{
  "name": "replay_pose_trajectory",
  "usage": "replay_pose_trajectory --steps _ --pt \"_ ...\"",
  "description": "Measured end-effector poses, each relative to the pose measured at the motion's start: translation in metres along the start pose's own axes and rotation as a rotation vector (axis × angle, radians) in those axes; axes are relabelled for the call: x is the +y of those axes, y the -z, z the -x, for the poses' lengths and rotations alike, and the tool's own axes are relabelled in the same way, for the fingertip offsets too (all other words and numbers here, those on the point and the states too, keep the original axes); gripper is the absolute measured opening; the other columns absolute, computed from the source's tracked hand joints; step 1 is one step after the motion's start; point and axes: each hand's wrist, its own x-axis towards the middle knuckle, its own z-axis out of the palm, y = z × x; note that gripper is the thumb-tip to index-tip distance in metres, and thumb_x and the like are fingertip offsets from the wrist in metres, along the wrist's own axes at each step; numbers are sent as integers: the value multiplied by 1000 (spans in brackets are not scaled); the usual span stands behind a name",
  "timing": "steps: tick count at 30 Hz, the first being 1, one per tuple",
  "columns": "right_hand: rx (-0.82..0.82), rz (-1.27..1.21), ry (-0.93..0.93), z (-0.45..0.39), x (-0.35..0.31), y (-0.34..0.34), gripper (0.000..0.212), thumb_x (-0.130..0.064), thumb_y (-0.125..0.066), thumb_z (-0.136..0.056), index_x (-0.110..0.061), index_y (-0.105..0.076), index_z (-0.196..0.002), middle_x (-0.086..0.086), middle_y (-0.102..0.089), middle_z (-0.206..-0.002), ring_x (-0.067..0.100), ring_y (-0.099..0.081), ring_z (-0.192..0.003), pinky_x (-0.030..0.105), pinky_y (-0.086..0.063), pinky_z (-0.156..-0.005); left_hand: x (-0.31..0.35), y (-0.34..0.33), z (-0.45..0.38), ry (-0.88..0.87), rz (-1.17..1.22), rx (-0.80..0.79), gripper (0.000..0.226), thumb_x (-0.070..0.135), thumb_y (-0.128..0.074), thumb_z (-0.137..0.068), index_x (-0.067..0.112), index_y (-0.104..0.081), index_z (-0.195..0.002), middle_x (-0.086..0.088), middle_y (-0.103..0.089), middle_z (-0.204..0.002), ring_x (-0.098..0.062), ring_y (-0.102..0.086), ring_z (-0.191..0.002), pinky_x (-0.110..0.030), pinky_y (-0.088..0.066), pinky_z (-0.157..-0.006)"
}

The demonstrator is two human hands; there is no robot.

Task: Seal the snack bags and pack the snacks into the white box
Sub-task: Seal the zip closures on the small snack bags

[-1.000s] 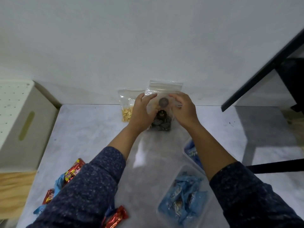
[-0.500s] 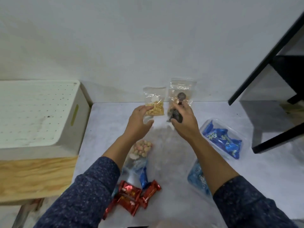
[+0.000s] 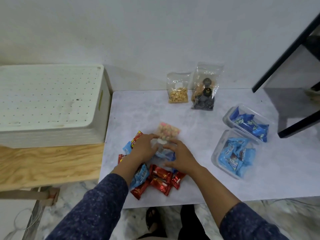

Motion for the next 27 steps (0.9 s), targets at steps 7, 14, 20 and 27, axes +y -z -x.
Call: replay_pose_trajectory --steps 7,14,20,27 --pt "176 -12 4 -5 -5 2 42 -15 -68 -76 -22 -61 -117 7 -42 -139 23 -41 -128 30 -38 -102 12 19 0 -4 140 146 27 25 -56 -90 22 -63 -116 -6 -53 -133 -22 -55 -113 -29 -42 -93" --pt "551 -211 29 -19 -28 62 15 -16 -64 -84 -6 -71 -93 7 -63 -101 14 -54 -92 20 -37 -81 49 47 -4 -101 382 281 18 26 -68 -83 19 -68 -100 5 -63 -96 -2 -55 -80 1 -40 -63" --pt "603 -452 91 -17 -54 130 7 -14 -69 -82 -20 -68 -81 -4 -63 -78 14 -57 -79 30 -48 -77 90 83 -4 -200 579 477 11 13 -64 -86 23 -63 -90 9 -67 -87 2 -62 -82 -1 -44 -71" --pt "631 -601 248 -4 -78 185 16 -6 -59 -88 -19 -61 -80 6 -69 -83 -3 -63 -71 19 -50 -72 132 116 -1 -304 725 638 14 14 -60 -89 24 -62 -80 11 -68 -77 -3 -68 -77 -13 -50 -75"
